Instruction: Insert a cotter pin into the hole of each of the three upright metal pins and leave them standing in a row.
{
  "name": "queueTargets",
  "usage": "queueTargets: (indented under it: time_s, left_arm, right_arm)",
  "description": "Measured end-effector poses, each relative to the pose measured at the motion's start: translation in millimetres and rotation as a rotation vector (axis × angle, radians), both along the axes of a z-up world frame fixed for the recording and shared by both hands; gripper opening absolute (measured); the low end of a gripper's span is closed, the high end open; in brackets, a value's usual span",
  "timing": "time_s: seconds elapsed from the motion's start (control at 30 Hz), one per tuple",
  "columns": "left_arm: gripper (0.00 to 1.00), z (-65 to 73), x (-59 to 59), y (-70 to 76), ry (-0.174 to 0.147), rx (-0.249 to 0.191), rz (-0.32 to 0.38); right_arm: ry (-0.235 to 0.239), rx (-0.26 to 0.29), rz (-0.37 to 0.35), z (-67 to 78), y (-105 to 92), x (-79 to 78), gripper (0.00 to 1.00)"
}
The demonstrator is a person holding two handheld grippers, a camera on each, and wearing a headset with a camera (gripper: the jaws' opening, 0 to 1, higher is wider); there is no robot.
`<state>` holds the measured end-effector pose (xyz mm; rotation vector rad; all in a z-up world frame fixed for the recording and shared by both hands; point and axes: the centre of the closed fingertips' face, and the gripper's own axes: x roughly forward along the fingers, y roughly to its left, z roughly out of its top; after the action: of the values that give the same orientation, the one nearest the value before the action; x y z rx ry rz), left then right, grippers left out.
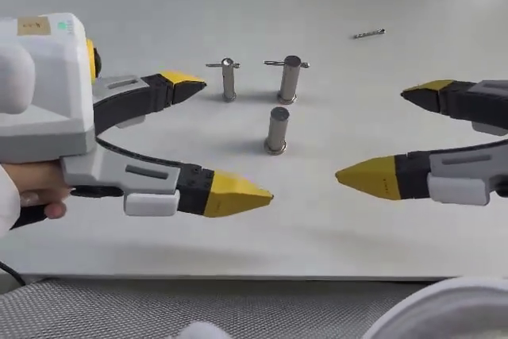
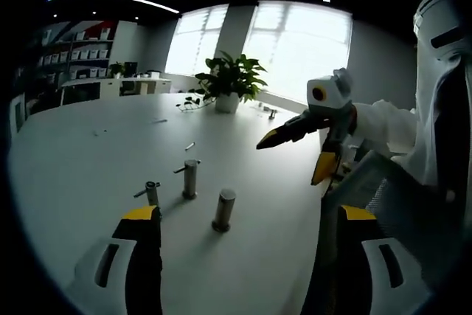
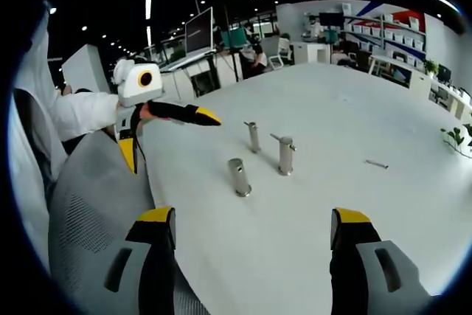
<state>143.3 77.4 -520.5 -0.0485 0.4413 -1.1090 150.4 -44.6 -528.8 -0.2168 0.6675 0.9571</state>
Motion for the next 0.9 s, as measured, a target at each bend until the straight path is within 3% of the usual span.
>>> queueTargets:
  time_s: [0.07, 0.23, 0.53, 0.67, 0.8, 0.9]
  left_arm:
    - [0.99, -0.9, 3.1, 7.0, -0.006, 0.004, 0.011]
    - [0.99, 1.3, -0.9, 3.5, -0.010, 0.018, 0.022]
    - [0.99, 3.8, -6.5, 1.4, -0.008, 0.017, 0.027]
    - [0.99, 5.2, -7.3, 1.4, -0.005, 0.012, 0.033]
    - [0.99, 4.4, -8.7, 1.3, -0.003, 0.015, 0.035]
    - [0.99, 4.6, -8.0, 1.7, 0.003, 0.003, 0.050]
  right_arm:
    - [-0.005, -0.026, 0.008, 2.5, -5.2, 5.7, 0.84]
    - [-0.008, -0.033, 0.024, 9.4, -8.0, 20.3, 0.80]
    - [-0.089, -0.234, 0.161, 23.4, -22.5, 69.0, 0.75]
    - [-0.102, -0.262, 0.196, 31.0, -23.0, 91.2, 0.72]
    - [-0.102, -0.313, 0.243, 27.1, -24.3, 115.3, 0.67]
    - [-0.095, -0.383, 0.307, 17.2, -26.6, 126.1, 0.65]
